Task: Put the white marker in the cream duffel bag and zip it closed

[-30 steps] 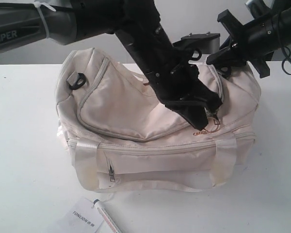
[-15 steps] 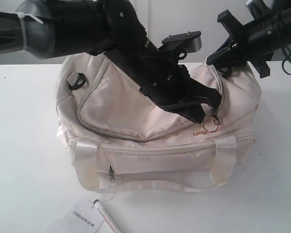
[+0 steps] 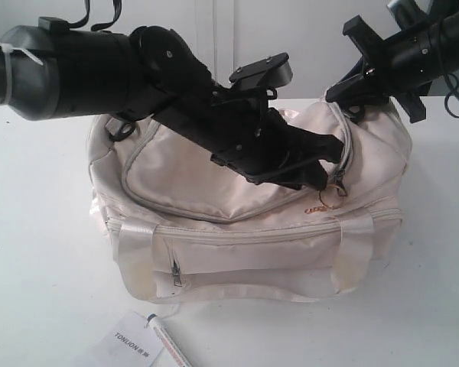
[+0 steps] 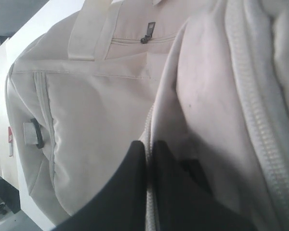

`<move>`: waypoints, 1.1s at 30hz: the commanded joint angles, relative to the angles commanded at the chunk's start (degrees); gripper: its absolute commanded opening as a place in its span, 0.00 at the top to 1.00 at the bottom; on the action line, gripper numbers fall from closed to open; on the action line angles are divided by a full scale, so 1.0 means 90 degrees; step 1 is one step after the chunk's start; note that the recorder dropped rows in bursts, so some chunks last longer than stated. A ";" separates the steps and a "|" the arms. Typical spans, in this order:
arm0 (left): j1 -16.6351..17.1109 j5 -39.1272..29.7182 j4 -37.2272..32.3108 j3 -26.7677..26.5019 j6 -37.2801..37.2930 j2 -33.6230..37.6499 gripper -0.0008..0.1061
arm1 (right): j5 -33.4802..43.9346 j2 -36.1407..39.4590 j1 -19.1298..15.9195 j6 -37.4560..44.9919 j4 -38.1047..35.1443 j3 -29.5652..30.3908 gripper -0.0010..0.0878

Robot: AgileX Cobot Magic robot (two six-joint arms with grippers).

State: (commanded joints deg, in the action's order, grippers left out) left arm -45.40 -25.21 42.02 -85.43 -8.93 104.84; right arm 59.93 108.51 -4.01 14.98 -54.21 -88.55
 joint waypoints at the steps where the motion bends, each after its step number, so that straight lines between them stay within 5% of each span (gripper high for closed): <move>1: 0.0000 0.0000 0.0017 0.0000 0.0000 0.0000 0.47 | 0.0000 0.0000 0.0000 0.0000 0.0000 0.0000 0.99; 12: 0.0000 -0.0238 0.1369 0.0000 -0.0745 0.0430 0.45 | 0.0022 0.0000 0.0000 0.0000 0.0000 0.0000 0.99; 33: -0.0117 0.0040 0.2085 0.0000 -0.0876 0.0936 0.45 | 0.0062 0.0000 0.0000 0.0000 0.0000 0.0000 0.99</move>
State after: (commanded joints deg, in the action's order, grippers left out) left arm -46.45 -24.86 60.79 -85.43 -16.81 113.26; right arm 60.49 108.51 -4.01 14.98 -54.21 -88.55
